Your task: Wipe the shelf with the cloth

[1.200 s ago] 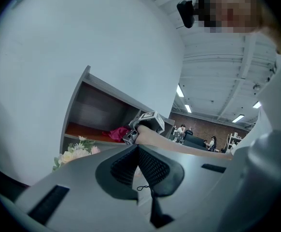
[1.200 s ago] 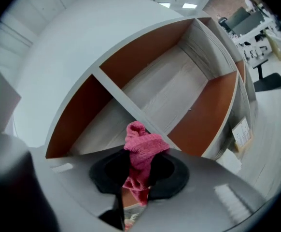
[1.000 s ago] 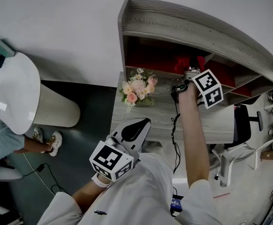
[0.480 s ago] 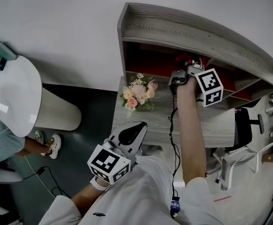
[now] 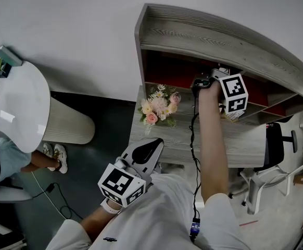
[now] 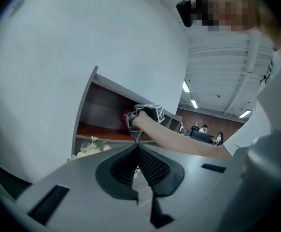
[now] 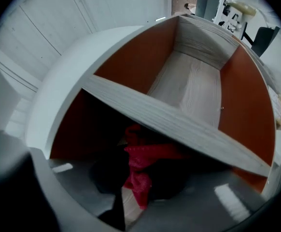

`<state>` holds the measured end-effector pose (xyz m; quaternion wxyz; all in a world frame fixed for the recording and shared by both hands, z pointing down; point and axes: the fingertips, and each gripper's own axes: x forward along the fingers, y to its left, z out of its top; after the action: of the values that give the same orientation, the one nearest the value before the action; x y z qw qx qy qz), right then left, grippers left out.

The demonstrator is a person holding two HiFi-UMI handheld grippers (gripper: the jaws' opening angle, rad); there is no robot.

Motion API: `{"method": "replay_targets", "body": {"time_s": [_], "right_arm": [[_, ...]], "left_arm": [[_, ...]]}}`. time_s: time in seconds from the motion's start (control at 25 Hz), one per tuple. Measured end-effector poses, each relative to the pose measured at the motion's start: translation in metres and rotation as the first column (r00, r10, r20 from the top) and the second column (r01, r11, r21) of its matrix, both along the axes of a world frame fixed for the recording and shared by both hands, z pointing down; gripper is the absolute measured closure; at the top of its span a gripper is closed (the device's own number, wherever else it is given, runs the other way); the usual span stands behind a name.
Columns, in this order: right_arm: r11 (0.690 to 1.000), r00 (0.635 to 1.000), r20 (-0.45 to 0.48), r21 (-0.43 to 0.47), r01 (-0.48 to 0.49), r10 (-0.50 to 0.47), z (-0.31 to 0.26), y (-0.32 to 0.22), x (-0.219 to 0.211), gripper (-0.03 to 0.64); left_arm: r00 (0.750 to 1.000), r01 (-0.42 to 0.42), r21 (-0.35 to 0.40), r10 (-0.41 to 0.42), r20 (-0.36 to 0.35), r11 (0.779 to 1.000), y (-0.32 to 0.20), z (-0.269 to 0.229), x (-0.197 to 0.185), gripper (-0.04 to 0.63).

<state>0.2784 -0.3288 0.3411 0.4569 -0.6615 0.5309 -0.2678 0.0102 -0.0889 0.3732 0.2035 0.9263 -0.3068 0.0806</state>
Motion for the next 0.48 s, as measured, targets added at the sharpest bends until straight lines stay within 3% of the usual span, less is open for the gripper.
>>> {"method": "replay_targets", "body": {"time_s": [0.48], "right_arm": [[0.985,0.996,0.092,-0.173,0.016,0.000,0.073,-0.019,0.006,0.532]], "left_arm": [[1.000,0.004,-0.019,-0.004,0.007,1.000,-0.009,0.005,0.002,0.595]]}}
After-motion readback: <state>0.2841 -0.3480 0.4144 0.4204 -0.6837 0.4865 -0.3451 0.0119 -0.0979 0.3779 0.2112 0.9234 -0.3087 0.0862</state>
